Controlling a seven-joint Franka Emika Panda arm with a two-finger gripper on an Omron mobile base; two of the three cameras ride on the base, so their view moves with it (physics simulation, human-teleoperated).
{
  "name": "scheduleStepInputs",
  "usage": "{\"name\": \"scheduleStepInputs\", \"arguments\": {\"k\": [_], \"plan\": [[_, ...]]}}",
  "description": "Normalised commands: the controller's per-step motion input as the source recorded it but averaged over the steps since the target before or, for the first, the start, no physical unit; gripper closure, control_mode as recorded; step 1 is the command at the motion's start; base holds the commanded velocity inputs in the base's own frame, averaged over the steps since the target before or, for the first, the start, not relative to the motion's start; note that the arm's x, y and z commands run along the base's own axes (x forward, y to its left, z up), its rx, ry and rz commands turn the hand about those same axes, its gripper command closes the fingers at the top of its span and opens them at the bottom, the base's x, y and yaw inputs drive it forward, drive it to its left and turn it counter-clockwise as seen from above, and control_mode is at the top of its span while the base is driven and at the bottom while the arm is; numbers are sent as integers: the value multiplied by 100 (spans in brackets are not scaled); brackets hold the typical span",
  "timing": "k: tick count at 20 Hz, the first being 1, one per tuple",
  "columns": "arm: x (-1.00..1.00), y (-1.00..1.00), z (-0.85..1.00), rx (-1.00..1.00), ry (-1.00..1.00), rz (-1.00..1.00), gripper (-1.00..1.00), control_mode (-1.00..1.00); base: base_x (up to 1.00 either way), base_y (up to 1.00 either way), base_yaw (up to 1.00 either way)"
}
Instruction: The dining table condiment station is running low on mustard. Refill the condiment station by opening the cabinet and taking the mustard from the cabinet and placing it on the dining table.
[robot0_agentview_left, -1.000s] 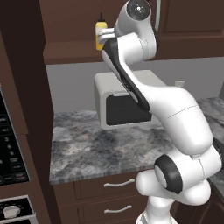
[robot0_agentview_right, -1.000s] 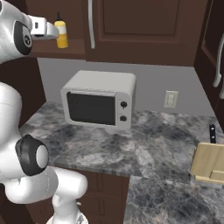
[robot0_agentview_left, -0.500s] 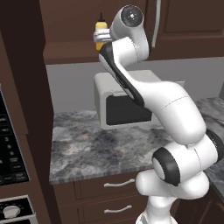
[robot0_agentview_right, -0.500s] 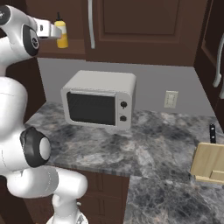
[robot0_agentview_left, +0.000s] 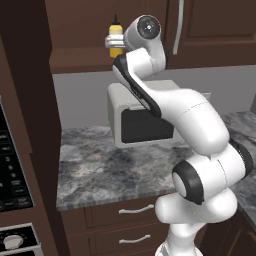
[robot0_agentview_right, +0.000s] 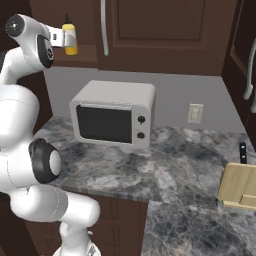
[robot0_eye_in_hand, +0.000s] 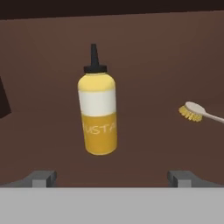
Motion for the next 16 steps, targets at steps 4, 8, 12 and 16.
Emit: {"name": "scheduleStepInputs", "arguments": {"k": [4,8,12,16], "plan": [[23,7,1,0,1,0,-100,-100,0,0,0],[29,11,0,0,2,0,-100,-100,0,0,0],[34,16,0,0,2,0,-100,-100,0,0,0],[35,4,0,0,1,0,-100,-100,0,0,0]]}}
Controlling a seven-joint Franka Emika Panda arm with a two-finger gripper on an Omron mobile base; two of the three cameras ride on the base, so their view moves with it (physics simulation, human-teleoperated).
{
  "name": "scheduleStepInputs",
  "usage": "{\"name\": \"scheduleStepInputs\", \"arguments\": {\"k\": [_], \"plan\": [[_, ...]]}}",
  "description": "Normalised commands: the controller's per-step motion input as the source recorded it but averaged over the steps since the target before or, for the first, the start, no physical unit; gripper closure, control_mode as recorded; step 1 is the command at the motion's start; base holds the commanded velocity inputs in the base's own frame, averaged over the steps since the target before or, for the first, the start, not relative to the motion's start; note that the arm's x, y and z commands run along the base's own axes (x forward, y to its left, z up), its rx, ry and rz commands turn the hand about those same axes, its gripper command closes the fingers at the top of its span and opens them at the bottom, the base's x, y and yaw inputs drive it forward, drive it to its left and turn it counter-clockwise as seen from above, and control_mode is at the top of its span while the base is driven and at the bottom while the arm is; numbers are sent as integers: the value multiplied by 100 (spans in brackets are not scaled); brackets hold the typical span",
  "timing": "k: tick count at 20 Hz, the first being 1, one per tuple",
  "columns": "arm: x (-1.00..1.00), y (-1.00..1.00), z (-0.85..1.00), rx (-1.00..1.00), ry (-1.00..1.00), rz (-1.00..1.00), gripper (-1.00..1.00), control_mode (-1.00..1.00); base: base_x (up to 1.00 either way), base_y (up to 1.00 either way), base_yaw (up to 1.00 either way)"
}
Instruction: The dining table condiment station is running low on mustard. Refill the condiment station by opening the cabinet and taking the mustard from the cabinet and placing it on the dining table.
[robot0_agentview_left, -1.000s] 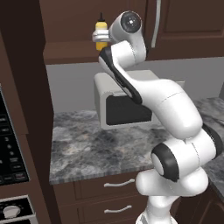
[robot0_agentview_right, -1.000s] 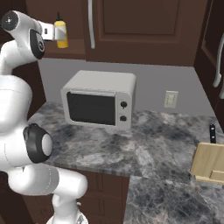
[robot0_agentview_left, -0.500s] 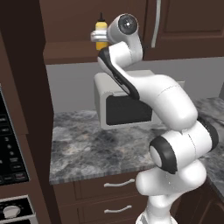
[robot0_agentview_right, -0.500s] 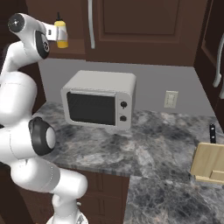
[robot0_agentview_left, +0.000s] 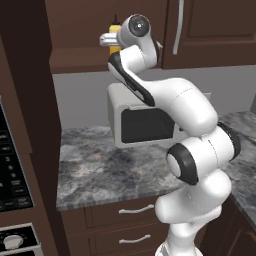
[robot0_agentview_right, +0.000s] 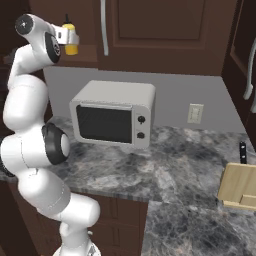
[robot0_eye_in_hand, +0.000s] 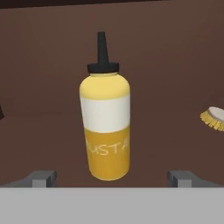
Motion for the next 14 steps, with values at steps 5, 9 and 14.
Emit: {"name": "scheduleStepInputs", "arguments": {"k": [5,9,14], "plan": [[32,0,0,0,0,0,-100,-100,0,0,0],[31,0,0,0,0,0,-100,-100,0,0,0],[28,0,0,0,0,0,-100,-100,0,0,0]]}}
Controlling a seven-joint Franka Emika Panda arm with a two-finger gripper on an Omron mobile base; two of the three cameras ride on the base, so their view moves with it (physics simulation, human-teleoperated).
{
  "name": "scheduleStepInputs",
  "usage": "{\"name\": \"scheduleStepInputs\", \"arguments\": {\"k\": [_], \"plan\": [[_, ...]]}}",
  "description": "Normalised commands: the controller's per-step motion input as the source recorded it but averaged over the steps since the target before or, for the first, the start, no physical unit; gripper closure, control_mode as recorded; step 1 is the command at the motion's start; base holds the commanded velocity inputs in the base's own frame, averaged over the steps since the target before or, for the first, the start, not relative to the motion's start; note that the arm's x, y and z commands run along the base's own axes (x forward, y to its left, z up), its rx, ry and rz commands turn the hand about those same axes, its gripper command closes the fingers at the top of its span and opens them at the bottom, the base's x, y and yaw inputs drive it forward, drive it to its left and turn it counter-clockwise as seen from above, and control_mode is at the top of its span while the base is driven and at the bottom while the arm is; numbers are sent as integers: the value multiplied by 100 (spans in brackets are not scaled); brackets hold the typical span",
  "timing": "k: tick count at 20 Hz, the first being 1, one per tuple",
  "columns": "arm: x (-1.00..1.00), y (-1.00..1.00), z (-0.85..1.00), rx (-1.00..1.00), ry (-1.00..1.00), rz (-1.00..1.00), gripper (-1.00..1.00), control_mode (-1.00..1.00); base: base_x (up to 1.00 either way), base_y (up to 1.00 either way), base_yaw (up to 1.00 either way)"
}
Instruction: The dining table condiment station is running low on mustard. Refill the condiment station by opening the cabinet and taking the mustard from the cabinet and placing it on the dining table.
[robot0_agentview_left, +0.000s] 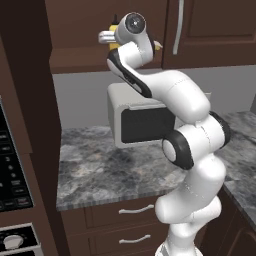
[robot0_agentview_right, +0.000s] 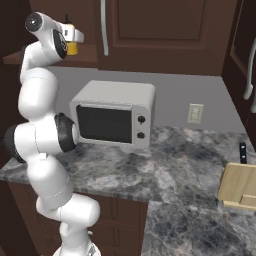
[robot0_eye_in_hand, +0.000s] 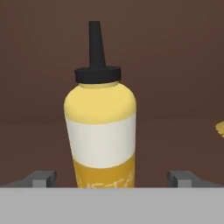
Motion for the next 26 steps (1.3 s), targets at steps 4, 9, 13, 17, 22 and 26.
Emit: {"name": "scheduleStepInputs", "arguments": {"k": [4,9,13,17,22,26], "plan": [[26,0,0,0,0,0,-100,-100,0,0,0],[23,4,0,0,0,0,-100,-100,0,0,0],[20,9,0,0,0,0,-100,-100,0,0,0],[20,7,0,0,0,0,-100,-100,0,0,0],[18,3,0,0,0,0,-100,-100,0,0,0],[10,1,0,0,0,0,-100,-100,0,0,0]]}}
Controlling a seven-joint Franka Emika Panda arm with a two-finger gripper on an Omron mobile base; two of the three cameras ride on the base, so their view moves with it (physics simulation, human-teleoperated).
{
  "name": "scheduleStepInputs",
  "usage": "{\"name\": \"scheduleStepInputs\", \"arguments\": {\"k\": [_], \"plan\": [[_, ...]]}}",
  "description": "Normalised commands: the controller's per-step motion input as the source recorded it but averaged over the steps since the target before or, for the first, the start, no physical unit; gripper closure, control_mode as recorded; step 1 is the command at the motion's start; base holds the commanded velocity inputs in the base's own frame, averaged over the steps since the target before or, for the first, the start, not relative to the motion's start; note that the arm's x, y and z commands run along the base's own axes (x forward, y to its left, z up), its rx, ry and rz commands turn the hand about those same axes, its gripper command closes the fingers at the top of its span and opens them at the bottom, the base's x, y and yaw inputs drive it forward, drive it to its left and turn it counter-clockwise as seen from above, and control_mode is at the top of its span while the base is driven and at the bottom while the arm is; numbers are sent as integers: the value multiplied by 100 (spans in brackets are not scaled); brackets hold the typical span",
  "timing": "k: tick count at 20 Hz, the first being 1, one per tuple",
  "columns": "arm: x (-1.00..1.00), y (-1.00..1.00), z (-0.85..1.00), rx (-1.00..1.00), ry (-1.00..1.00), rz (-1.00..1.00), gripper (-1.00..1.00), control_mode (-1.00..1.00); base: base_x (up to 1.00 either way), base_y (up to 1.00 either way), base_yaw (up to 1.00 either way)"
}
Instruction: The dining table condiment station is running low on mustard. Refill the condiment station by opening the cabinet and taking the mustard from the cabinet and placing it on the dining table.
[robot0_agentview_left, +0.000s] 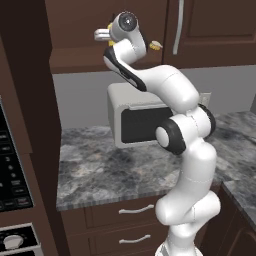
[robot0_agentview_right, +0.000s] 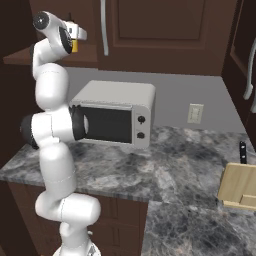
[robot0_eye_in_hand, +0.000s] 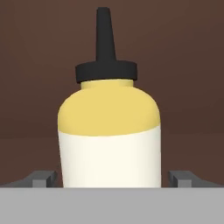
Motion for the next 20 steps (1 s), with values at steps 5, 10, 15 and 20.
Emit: {"name": "scheduleStepInputs", "arguments": {"k": [5,10,15,20], "plan": [[5,0,0,0,0,0,-100,-100,0,0,0],[0,2,0,0,0,0,100,-100,0,0,0],[-2,0,0,0,0,0,100,-100,0,0,0],[-73,0,0,0,-13,0,100,-100,0,0,0]]}}
